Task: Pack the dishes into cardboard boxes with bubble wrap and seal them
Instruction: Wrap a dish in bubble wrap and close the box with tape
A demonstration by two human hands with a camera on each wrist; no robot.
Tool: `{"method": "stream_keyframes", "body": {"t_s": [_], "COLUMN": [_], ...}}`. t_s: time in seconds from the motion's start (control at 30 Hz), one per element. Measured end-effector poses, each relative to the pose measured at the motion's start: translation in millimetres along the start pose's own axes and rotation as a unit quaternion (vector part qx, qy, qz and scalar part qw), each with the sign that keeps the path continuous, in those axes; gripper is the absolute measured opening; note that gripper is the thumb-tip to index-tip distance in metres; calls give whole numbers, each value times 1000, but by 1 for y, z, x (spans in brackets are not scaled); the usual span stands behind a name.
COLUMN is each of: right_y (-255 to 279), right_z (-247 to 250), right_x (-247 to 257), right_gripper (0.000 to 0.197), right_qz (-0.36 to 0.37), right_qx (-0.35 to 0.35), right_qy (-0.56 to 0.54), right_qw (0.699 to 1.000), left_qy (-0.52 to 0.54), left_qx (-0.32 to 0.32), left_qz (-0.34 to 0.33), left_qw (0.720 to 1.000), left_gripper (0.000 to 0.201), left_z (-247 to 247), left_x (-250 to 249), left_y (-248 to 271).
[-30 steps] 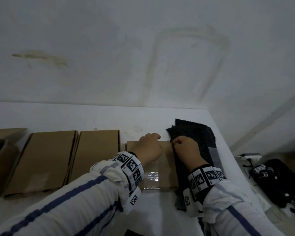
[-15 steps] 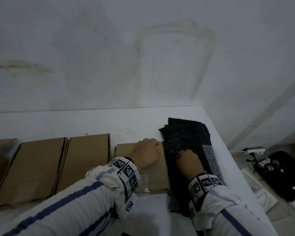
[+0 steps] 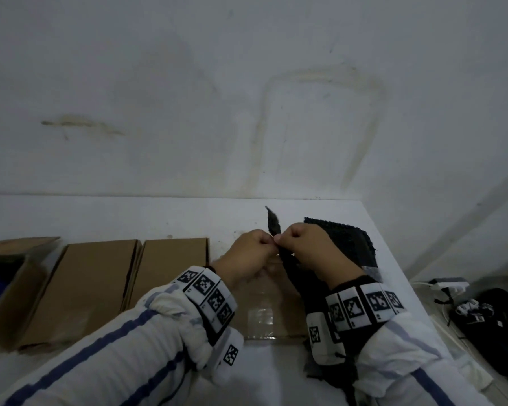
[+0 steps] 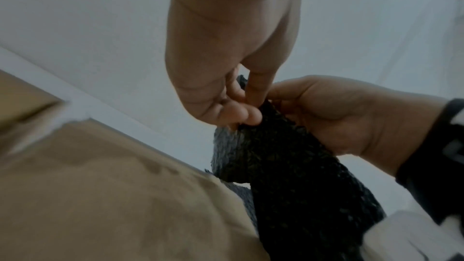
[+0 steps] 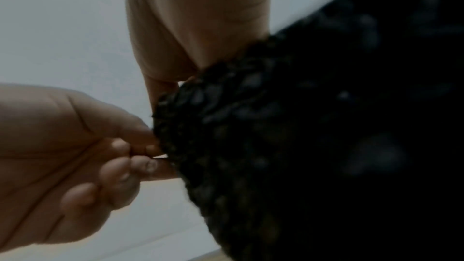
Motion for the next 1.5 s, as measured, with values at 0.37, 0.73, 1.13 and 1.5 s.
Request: {"method": "stream_keyframes", "body": {"t_s": [0.37, 0.73, 1.13, 1.5], "right_y": [-1, -5, 30, 28], "right_z": [-130, -293, -430, -447], "right_x": [121, 239, 284, 274], "right_gripper": [52, 21, 40, 37], "right_qz": [138, 223, 355, 278], "right_qx": [195, 181, 335, 446], "right_qy": [3, 47, 350, 400], "right_qw": [971, 957, 800, 751], "left_qy": [199, 157, -464, -713], "left_qx": [-155, -312, -116, -98], "left_qz": [10, 20, 113, 58], "left_qw": [968, 937, 871, 692], "left_gripper": [23, 35, 22, 29], "left_z": [162, 360, 441, 434], "left_x": [52, 124, 177, 187], "left_y": [47, 147, 179, 166]}}
Point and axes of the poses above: each hand's wrist, its own y-axis away from the middle knuckle, its own z-axis out of the back of the hand, x = y × z, the point moved 5 cm from there along -y, towards the middle knuckle, and after that the axes turned 5 degrees about z, right-handed, at the moved point
